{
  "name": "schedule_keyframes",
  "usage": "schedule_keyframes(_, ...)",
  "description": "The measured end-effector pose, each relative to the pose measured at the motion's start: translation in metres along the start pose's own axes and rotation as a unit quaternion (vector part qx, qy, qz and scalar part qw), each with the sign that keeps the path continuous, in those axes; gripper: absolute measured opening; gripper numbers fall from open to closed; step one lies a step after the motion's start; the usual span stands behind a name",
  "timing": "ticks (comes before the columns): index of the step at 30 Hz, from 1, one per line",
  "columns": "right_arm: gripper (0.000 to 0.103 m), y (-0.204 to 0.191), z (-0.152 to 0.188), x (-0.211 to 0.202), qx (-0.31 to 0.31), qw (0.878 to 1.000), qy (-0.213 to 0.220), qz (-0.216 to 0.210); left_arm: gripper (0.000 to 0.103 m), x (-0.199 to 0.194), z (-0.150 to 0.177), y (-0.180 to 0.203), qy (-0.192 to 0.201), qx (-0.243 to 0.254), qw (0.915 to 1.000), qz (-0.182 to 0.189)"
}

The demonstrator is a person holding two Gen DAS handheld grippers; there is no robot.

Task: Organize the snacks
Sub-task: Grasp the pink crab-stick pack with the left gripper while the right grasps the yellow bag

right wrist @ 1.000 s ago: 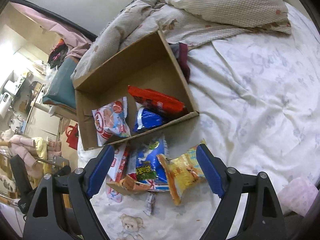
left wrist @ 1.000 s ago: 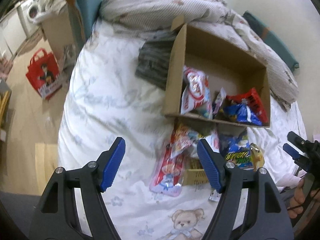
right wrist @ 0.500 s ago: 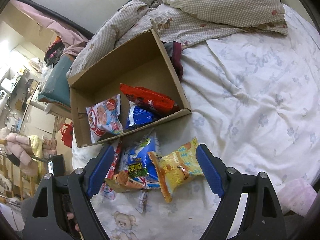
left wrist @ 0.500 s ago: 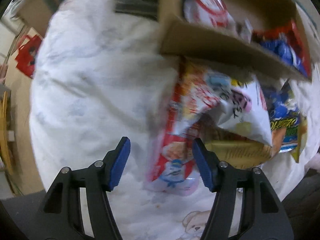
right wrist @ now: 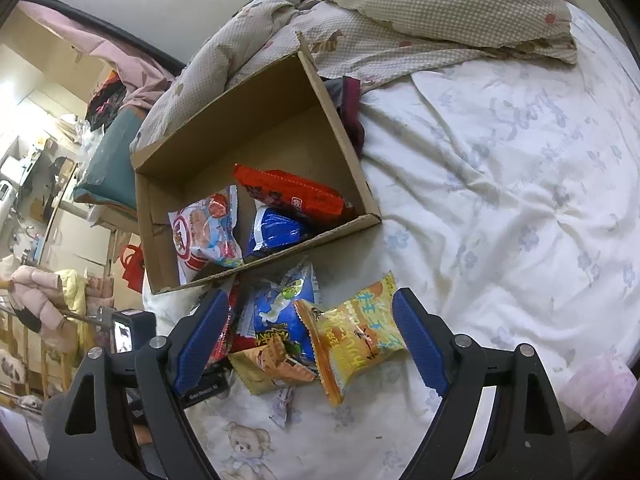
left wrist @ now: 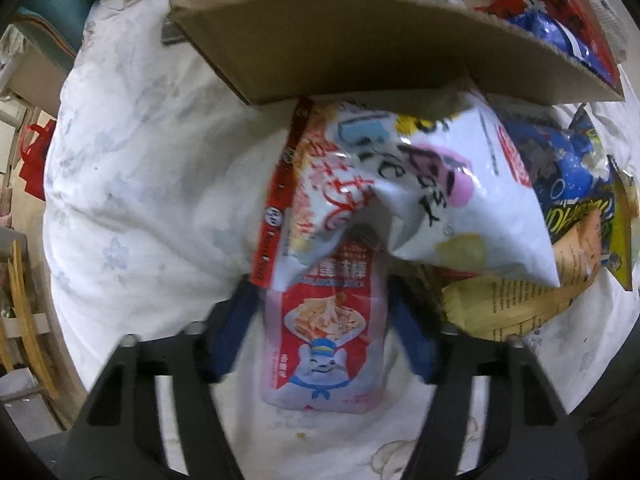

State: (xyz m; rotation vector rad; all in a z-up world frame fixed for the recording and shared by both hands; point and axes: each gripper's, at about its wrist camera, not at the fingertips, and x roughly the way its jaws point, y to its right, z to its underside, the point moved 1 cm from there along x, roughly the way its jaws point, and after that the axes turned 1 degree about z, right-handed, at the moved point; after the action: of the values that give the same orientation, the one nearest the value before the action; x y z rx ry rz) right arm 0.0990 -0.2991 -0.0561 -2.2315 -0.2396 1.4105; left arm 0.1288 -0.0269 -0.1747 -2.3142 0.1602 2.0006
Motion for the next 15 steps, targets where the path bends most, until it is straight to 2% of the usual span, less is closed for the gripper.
schedule_keyframes(4,0.086,0.001,0.000,0.002,0.002,1.000,-0.004,0.009,0.053,-0.007,0.000,-0.006,-0.003,-0.010,0.9999,0.005)
schedule_keyframes(11,0.086,0.008,0.003,0.011,0.011,0.999,-0.027,0.022,0.053,-0.036,0.029,-0.013,-0.018,-0.025,0.9992,0.027)
schedule_keyframes(15,0.086,0.013,0.005,0.022,0.020,0.998,-0.049,0.029,0.053,-0.065,0.038,-0.013,0.009,-0.020,0.9990,0.040)
